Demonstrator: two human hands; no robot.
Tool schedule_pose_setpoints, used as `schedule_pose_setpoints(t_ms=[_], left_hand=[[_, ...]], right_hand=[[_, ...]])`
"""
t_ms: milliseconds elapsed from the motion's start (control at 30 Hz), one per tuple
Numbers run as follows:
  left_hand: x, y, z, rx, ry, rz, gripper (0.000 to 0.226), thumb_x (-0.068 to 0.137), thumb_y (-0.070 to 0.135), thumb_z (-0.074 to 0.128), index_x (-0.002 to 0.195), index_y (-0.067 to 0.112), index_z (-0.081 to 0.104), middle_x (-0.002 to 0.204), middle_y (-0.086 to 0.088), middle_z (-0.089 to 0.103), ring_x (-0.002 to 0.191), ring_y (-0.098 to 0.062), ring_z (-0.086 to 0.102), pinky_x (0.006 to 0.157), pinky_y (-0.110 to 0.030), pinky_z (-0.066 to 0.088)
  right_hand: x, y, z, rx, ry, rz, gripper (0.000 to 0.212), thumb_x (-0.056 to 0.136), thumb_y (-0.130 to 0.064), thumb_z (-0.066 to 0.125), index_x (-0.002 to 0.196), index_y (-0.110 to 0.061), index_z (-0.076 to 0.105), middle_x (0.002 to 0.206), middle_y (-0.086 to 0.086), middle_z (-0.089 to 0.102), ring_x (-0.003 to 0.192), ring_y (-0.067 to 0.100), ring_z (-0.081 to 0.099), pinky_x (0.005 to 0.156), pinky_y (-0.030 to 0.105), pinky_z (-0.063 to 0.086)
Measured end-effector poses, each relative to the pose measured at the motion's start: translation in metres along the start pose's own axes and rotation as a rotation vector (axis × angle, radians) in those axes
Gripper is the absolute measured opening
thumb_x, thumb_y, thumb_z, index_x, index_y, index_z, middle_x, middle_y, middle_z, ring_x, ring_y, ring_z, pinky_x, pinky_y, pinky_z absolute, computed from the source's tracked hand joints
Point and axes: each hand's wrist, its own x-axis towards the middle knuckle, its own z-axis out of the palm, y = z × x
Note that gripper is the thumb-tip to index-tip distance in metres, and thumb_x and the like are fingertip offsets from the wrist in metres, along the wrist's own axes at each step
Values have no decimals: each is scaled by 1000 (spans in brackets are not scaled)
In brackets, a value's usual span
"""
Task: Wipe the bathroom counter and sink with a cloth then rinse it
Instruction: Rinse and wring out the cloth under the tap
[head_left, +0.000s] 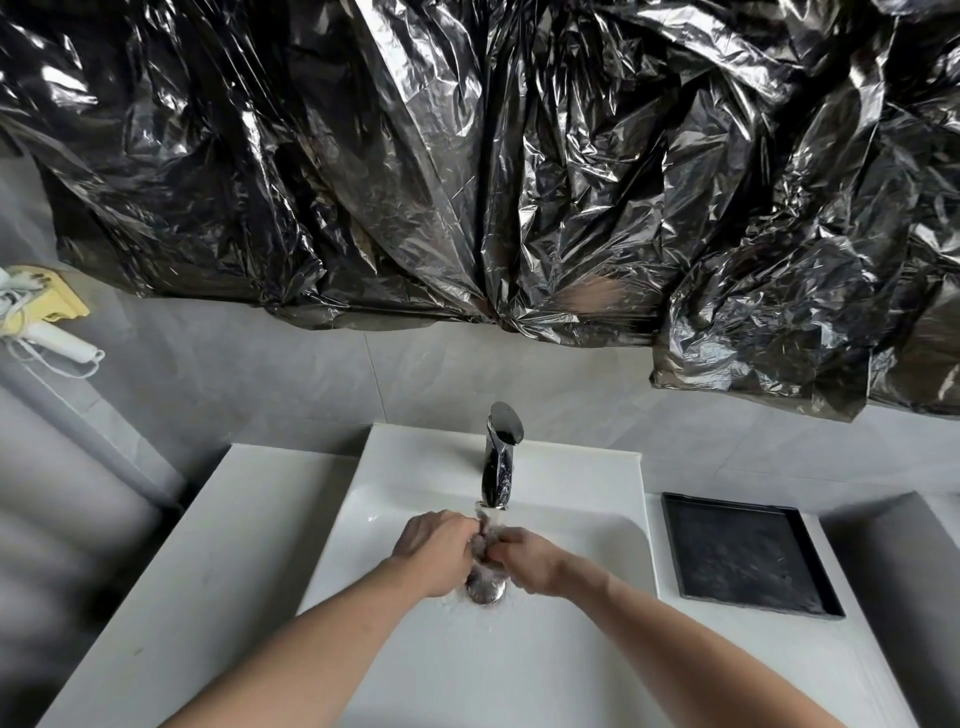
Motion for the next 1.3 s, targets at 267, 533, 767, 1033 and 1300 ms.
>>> schedule_pose_setpoints(t_ms=[267,533,767,1033,1300], left_hand=[[21,15,-9,-187,-187,-330,36,84,27,46,111,12,65,119,-13,68,109,-34,64,85,-34,48],[19,9,11,-722,-183,-401,40,72,41,45,100,22,65,100,-5,75,87,-31,74,62,-32,55],[-9,9,24,-844,-104,-157,24,88,44,57,109,36,67,106,13,73,75,-7,68,71,-26,55],[-24,14,7,-1132,-96,-263,35,98,49,56,108,17,64,96,-9,72,72,-15,66,55,-24,52],[-19,14,15,-1334,-34,-310,29,106,38,46,113,30,73,101,3,78,95,-17,75,89,-41,60]], right_hand=[[4,17,2,-727,239,-176,11,103,-32,35,92,-32,34,92,8,69,86,41,59,67,37,34],[21,52,0,-121,578,-45,24,97,-48,58,88,-26,56,72,-8,71,64,1,61,68,28,50],[16,47,4,94,477,-2,59,101,-62,39,80,-11,61,72,6,77,70,20,74,76,38,59],[-8,8,1,482,312,17,40,104,-32,49,71,-28,71,73,-3,67,63,9,54,61,24,38],[-10,19,16,594,192,117,37,98,-53,57,118,-25,70,114,-5,76,112,23,68,103,42,49]])
